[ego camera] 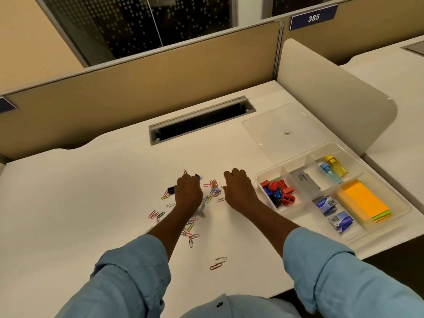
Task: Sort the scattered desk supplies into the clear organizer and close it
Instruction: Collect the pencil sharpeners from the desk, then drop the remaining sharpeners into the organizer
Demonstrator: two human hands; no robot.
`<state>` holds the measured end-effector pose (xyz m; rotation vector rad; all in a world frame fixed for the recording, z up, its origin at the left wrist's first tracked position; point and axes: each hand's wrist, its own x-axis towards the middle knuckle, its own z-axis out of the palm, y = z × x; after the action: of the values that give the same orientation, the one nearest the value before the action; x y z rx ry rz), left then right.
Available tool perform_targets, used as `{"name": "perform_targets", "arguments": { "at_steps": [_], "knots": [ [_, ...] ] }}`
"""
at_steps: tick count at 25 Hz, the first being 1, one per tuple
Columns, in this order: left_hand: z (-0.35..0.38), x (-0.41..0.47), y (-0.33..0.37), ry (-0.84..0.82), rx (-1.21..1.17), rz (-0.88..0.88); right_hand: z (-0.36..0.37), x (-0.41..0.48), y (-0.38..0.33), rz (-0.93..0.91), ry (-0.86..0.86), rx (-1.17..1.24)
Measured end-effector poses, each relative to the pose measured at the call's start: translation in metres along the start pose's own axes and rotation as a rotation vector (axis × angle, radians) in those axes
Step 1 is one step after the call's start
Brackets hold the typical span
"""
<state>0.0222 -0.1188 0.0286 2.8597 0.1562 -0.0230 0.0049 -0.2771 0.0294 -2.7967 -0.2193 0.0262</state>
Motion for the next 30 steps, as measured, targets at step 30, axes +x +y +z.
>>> {"name": "perform_targets", "arguments": {
  "at_steps": [30],
  "knots": [
    [-0.009,0.015,-0.046,0.061,-0.431,0.126,0.044,0.033,-0.080,0.100,-0.014,-0.023]
  ]
}}
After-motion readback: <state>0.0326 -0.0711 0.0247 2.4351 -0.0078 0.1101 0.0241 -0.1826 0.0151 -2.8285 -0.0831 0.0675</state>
